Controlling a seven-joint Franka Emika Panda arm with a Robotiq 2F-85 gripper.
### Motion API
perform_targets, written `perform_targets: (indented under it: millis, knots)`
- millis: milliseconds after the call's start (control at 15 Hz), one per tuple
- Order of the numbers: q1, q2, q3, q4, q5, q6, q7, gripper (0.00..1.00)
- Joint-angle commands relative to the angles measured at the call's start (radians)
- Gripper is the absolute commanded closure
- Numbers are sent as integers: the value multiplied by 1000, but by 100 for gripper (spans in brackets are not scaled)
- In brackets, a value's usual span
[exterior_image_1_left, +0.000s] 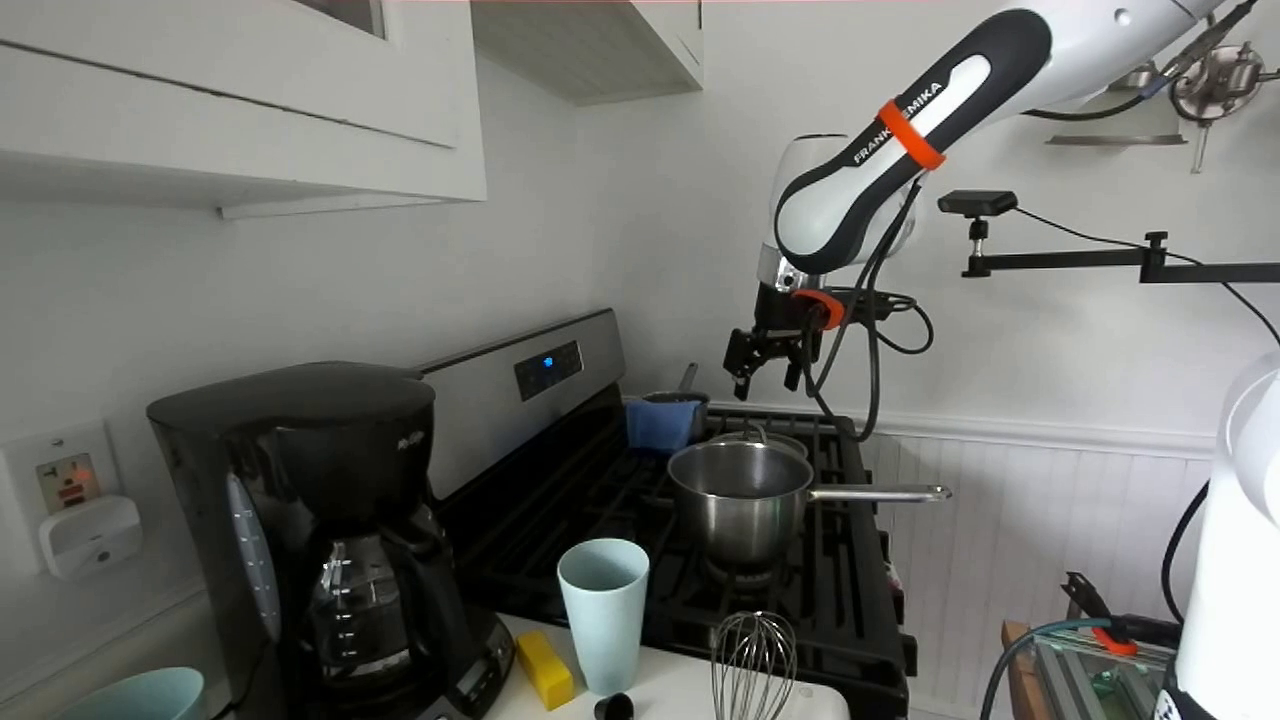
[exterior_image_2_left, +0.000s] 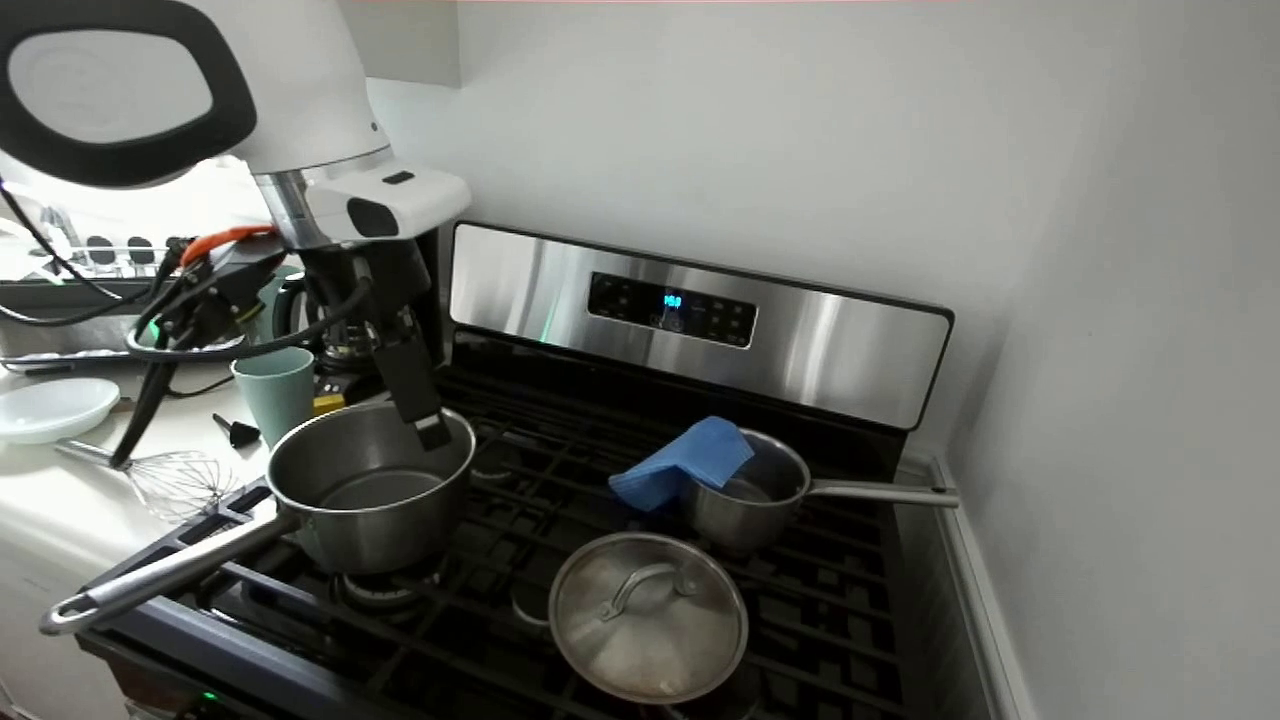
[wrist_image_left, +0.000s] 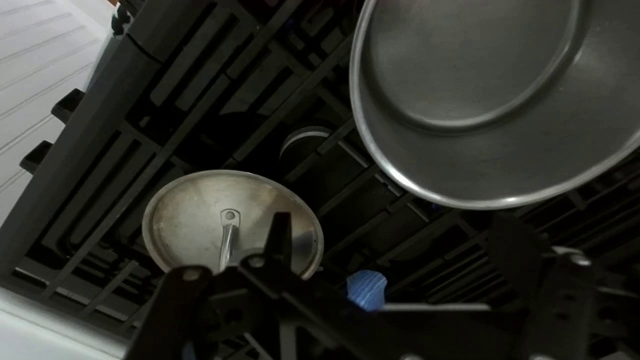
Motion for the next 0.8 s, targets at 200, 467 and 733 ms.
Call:
perform_targets:
  millis: [200, 467, 733]
  knots:
    - [-19, 227, -86, 233, 165, -44, -12, 0]
    - [-36, 401, -121, 371, 235, -65, -10, 0]
    - [-67, 553, -134, 495, 266, -84, -6, 0]
